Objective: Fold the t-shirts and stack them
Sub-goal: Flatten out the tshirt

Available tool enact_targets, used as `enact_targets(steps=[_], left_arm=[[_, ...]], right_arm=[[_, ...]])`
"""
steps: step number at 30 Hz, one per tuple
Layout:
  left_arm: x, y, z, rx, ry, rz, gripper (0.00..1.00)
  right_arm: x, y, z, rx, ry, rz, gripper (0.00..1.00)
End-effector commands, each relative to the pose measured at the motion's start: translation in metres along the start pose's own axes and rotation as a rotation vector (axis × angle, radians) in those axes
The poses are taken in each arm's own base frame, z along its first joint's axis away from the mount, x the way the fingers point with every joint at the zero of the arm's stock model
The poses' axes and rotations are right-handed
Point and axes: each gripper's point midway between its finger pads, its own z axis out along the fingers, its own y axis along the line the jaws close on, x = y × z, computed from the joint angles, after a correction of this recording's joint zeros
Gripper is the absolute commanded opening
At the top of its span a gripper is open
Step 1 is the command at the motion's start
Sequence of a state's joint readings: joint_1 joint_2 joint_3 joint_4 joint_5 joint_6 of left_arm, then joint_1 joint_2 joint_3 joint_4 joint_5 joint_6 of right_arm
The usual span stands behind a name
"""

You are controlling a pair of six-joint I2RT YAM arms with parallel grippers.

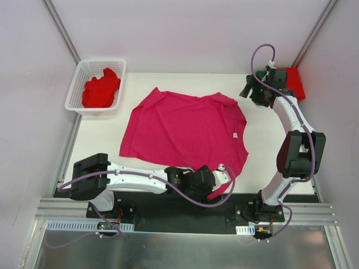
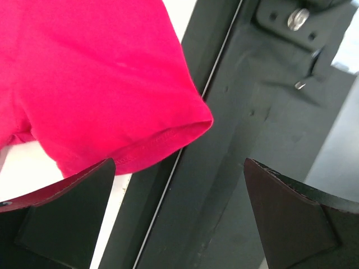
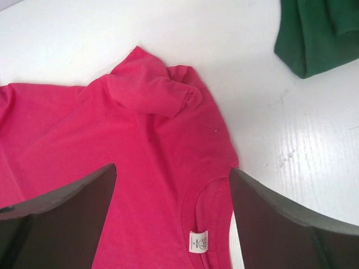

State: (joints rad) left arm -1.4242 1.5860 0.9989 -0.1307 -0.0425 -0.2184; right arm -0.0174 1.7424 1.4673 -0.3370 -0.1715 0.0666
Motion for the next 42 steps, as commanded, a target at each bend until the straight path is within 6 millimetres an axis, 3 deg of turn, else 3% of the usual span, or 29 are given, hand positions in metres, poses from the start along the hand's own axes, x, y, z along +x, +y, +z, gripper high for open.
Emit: enact_targets(steps=[1, 9, 12, 17, 21, 34, 42], left_arm=[[0.0, 0.014, 0.008, -0.126, 0.02, 0.107, 0.99], [-0.011, 0.019, 0.037, -0.224, 0.014, 0.202, 0.99], [-0.023, 0.01, 0.04, -0.19, -0.014, 0.203, 0.99], [-0.028, 0.002, 0.039, -0.151, -0.024, 0.193, 0.99], [-0.035, -0.004, 0.028, -0.12, -0.05, 0.19, 0.99], [-0.034, -0.018, 0.036, -0.046, -0.049, 0.186, 0.99], [-0.015, -0.017, 0.059, -0.042, -0.007, 0.195, 0.99]], right_arm=[[-0.016, 0.007, -0.006, -0.031, -0.022, 0.011, 0.84], [-0.013, 0.004, 0.006, -0.047, 0.006, 0.019, 0.84], [-0.012, 0.002, 0.009, -0.043, 0.014, 0.02, 0.84], [-0.013, 0.0, 0.01, -0.044, 0.016, 0.026, 0.84], [-0.012, -0.003, 0.011, -0.04, 0.021, 0.03, 0.84], [-0.011, -0.007, 0.015, -0.034, 0.03, 0.037, 0.84], [-0.01, -0.01, 0.017, -0.031, 0.036, 0.04, 0.84]])
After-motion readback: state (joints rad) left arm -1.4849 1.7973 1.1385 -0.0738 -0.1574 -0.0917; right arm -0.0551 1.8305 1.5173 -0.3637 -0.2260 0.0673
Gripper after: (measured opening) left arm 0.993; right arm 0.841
